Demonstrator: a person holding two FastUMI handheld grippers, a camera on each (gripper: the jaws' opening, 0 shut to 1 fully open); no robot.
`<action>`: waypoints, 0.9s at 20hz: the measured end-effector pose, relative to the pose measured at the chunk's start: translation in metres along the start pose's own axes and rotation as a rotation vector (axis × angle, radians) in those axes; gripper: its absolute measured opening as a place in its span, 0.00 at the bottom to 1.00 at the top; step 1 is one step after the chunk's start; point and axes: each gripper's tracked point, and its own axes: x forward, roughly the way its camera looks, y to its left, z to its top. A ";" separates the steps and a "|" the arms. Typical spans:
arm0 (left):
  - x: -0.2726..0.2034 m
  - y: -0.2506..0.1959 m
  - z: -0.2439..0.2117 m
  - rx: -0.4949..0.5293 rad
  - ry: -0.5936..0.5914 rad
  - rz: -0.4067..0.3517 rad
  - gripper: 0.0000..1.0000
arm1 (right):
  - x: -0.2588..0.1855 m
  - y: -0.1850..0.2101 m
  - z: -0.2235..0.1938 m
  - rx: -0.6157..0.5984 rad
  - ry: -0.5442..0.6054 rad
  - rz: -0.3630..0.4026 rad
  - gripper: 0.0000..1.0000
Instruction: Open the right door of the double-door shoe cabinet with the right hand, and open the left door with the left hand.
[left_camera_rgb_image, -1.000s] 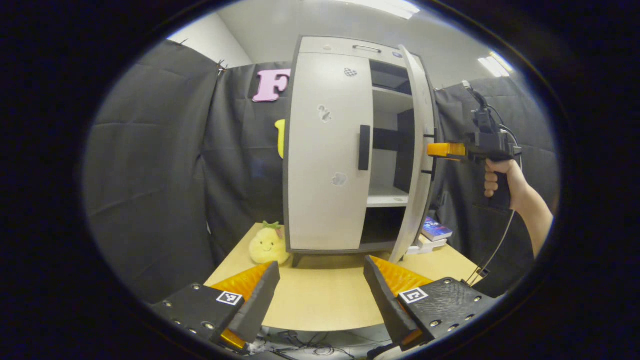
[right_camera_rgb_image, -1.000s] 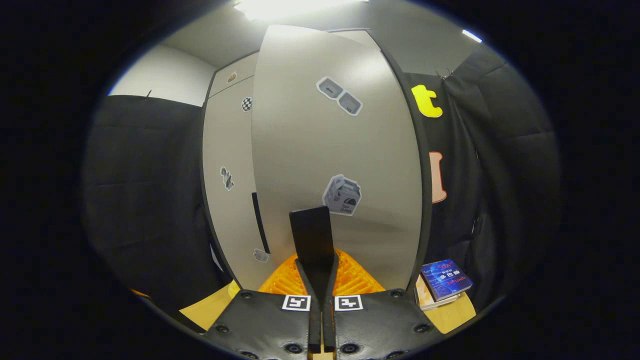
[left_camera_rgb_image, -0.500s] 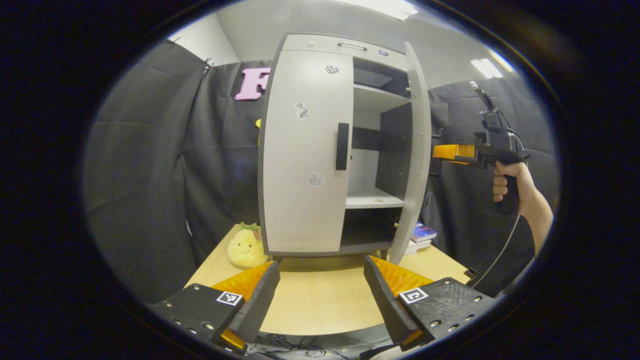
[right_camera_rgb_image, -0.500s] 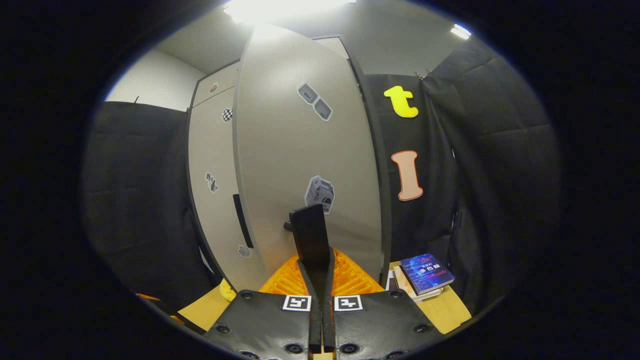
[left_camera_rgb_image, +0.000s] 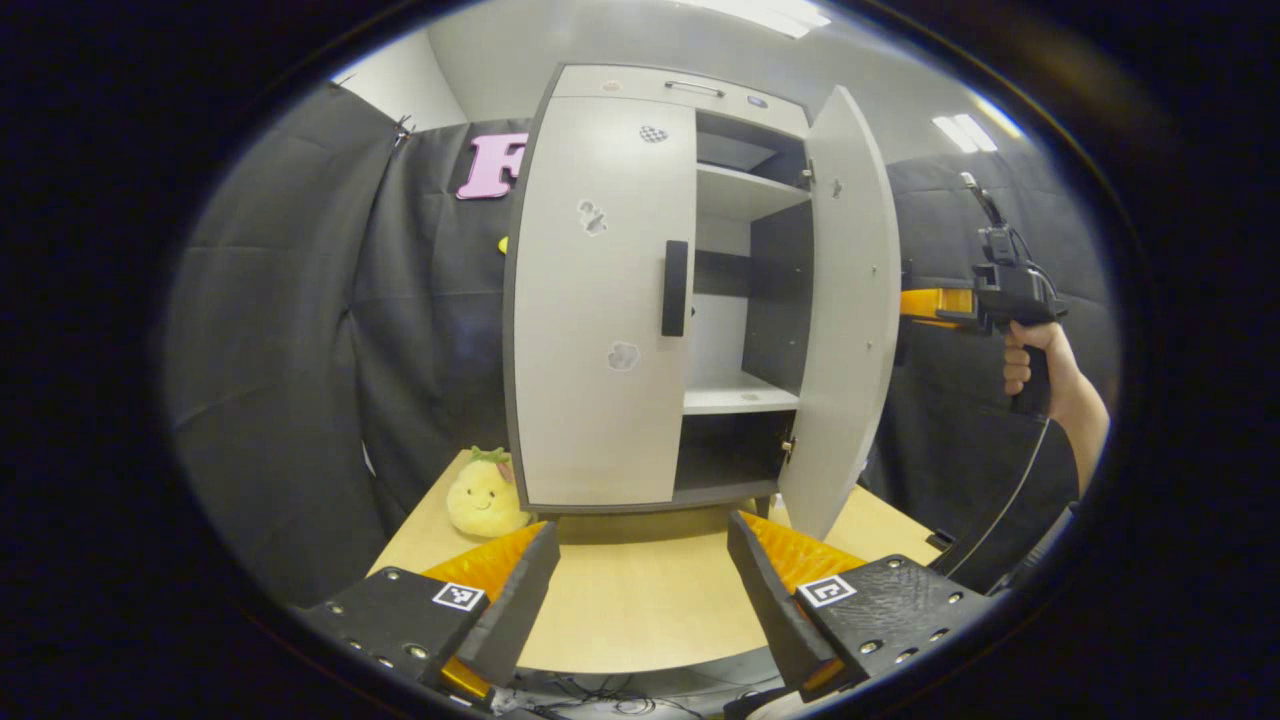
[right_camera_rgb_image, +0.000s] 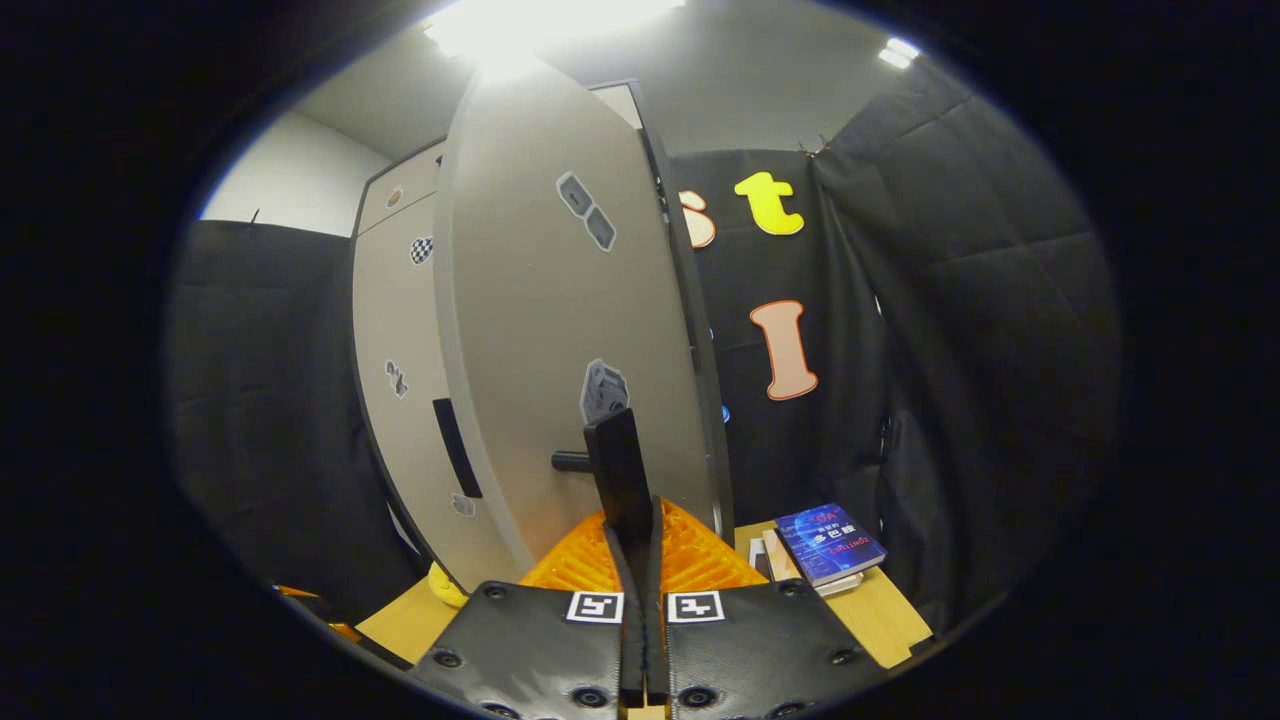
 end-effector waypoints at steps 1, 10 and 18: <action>0.004 0.004 0.002 0.005 -0.004 0.004 0.99 | -0.001 -0.003 0.000 -0.009 -0.004 0.001 0.02; 0.009 0.022 -0.001 -0.040 -0.010 0.020 0.99 | -0.004 -0.051 0.008 -0.078 -0.012 -0.039 0.02; 0.011 0.034 0.002 -0.062 -0.025 0.043 0.99 | -0.005 -0.076 0.016 -0.025 -0.025 -0.041 0.02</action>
